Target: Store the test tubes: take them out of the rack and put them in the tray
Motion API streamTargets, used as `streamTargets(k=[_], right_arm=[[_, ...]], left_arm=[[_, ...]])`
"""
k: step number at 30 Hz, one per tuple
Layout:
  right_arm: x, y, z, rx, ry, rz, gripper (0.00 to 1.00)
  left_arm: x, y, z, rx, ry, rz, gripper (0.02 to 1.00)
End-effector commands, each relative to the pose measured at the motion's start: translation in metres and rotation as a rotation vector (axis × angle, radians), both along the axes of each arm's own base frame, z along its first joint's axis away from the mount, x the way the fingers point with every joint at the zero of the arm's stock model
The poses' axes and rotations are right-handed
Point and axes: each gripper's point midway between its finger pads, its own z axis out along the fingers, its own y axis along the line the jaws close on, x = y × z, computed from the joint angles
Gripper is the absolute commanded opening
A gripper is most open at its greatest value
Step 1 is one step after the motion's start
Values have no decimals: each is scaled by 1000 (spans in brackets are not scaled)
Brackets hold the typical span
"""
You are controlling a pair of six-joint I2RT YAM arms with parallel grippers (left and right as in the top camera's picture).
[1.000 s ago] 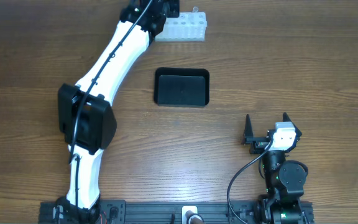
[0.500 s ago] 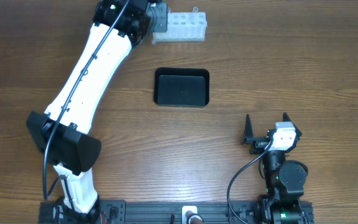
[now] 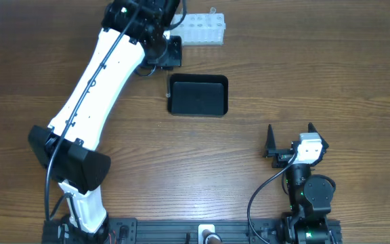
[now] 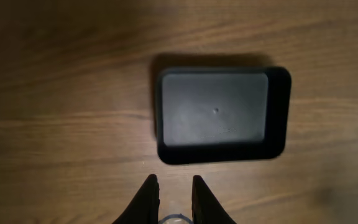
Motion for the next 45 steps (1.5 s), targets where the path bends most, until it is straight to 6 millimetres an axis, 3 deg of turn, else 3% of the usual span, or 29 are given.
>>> streamTargets(k=[1, 7, 15, 25, 45], right_arm=[[0, 0, -1, 3, -1, 1, 991], [0, 0, -1, 3, -1, 1, 993], [0, 0, -1, 3, -1, 1, 991], [0, 0, -1, 3, -1, 1, 991], [0, 0, -1, 3, -1, 1, 991]], left_arm=[[-5, -18, -24, -26, 82, -17, 56], [2, -24, -54, 2, 126, -23, 38], [26, -35, -76, -14, 90, -22, 40], [28, -34, -116, 24, 164, -15, 40], [30, -30, -155, 56, 228, -4, 53]])
